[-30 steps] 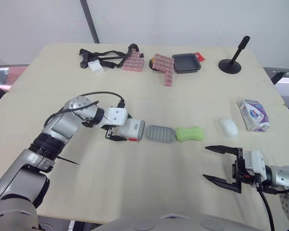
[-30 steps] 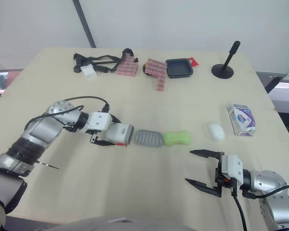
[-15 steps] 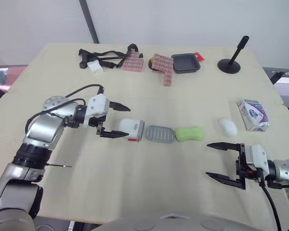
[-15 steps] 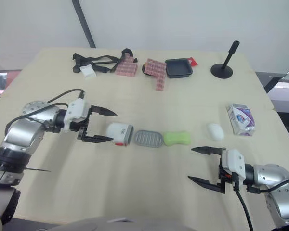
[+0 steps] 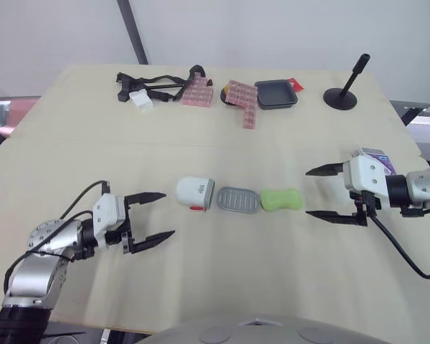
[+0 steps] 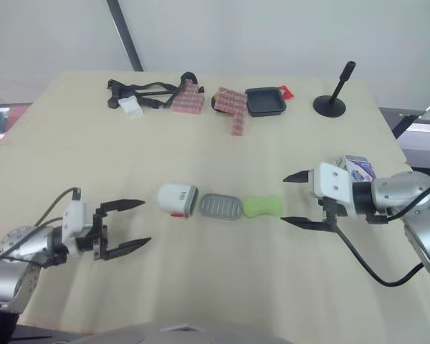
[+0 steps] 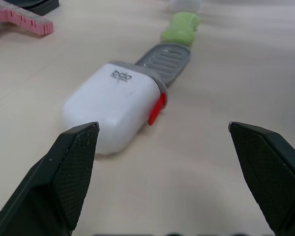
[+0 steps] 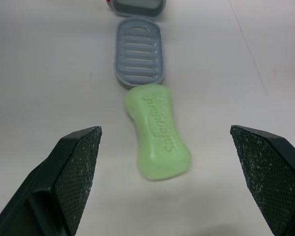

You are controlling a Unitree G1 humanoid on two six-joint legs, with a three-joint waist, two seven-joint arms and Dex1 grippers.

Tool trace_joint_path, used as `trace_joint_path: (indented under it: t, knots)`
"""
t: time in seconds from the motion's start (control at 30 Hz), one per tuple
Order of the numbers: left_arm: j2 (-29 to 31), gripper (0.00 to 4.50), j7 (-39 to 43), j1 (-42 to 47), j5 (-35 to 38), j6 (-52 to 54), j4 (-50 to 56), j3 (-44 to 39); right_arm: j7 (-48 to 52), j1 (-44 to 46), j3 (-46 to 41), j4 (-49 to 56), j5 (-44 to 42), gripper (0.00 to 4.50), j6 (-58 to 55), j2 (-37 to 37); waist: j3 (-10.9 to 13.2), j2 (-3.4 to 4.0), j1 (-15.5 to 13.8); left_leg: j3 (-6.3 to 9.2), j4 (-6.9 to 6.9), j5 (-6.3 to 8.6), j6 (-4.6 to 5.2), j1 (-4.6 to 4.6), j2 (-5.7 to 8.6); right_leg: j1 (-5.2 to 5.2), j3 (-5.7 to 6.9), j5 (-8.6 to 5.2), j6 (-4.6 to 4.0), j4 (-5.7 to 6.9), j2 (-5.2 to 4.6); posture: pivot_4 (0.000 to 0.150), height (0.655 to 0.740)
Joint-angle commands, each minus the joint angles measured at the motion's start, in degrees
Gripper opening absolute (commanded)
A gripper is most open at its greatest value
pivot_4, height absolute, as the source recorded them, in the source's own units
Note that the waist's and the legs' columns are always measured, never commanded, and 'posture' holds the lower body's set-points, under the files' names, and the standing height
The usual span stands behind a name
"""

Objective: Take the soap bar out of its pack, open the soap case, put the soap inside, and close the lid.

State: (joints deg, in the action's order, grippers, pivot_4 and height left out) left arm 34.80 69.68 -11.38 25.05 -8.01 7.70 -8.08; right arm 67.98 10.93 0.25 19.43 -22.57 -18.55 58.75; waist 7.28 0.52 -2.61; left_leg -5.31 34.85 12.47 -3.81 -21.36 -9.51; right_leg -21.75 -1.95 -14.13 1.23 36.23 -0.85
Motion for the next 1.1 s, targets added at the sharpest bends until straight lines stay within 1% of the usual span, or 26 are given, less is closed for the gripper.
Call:
trace_joint_path:
  t: [0.03,0.13,0.23,0.37,0.43,0.6,0.77,0.93,1.1]
  knots:
    - [-0.8,4.48,-1.8,-3.4,0.2,-1.9,3.4,-0.7,2.3,5.6,4.5,0.2,0.7,4.5,-4.5,0.0,0.0,0.0,-0.1,0.0,0.0,0.0,0.0,-0.02,0.0,-0.01,0.0,0.0,0.0,0.0,0.0,0.15,0.74]
    - [-1.8,4.48,-2.1,-8.1,0.7,-3.1,6.2,0.1,4.0,10.8,9.5,-2.0,3.3,4.5,-6.5,-1.0,0.0,0.0,-0.1,-0.01,-0.01,0.0,-0.01,-0.03,0.0,-0.01,0.0,0.0,0.0,0.0,0.0,0.15,0.74]
    - [-2.4,4.48,0.6,-14.6,1.2,-7.0,9.9,2.0,4.4,17.7,15.6,-5.9,7.8,4.5,-7.7,-4.0,0.0,-0.04,0.4,-0.03,0.0,0.01,-0.02,-0.03,-0.01,-0.02,-0.01,0.0,0.0,0.04,0.0,0.15,0.74]
    - [-2.0,4.48,1.6,-17.7,1.1,-10.0,12.0,3.1,5.9,21.1,20.5,-6.6,11.8,4.5,-8.8,-5.2,0.0,-0.02,-0.1,-0.03,-0.01,0.0,-0.04,-0.01,-0.04,-0.02,0.02,-0.01,-0.01,0.06,0.0,0.15,0.74]
    - [-2.1,4.48,0.4,-17.5,0.9,-10.0,13.1,3.2,5.5,21.9,21.8,-6.7,13.0,4.5,-9.8,-6.3,0.0,-0.02,-0.5,-0.03,0.0,0.0,-0.05,0.04,-0.04,-0.03,0.02,0.0,-0.01,0.07,0.0,0.15,0.74]
    - [-1.3,4.48,-3.0,-15.5,0.5,-7.8,16.1,3.2,4.6,22.5,23.9,-6.5,15.4,4.5,-12.8,-7.9,0.0,-0.02,-0.4,-0.03,0.04,-0.01,-0.07,0.03,-0.03,-0.04,0.0,0.0,0.0,0.09,0.0,0.15,0.74]
    - [0.5,4.48,-5.8,-13.9,-0.4,-5.5,17.9,2.8,3.8,22.1,25.2,-7.1,17.9,4.5,-13.4,-8.6,0.0,-0.01,0.0,-0.08,0.0,-0.17,-0.41,-0.01,-0.07,-0.04,-0.07,0.0,0.0,0.15,0.07,0.15,0.74]
    - [2.5,4.48,-7.1,-11.5,-0.2,-4.1,17.3,2.0,3.0,22.0,25.3,-7.0,18.6,4.5,-14.5,-10.2,0.0,-0.01,0.0,-0.08,0.01,-0.22,-0.5,0.02,-0.08,-0.05,-0.09,0.0,0.0,0.21,0.09,0.15,0.74]
    - [3.9,4.48,-6.5,-9.3,0.2,-4.3,13.4,1.0,2.7,21.9,25.7,-6.9,19.3,4.5,-14.9,-11.1,0.0,0.0,-0.1,-0.09,0.02,-0.25,-0.57,0.02,-0.08,-0.05,-0.08,0.0,0.0,0.24,0.1,0.15,0.74]
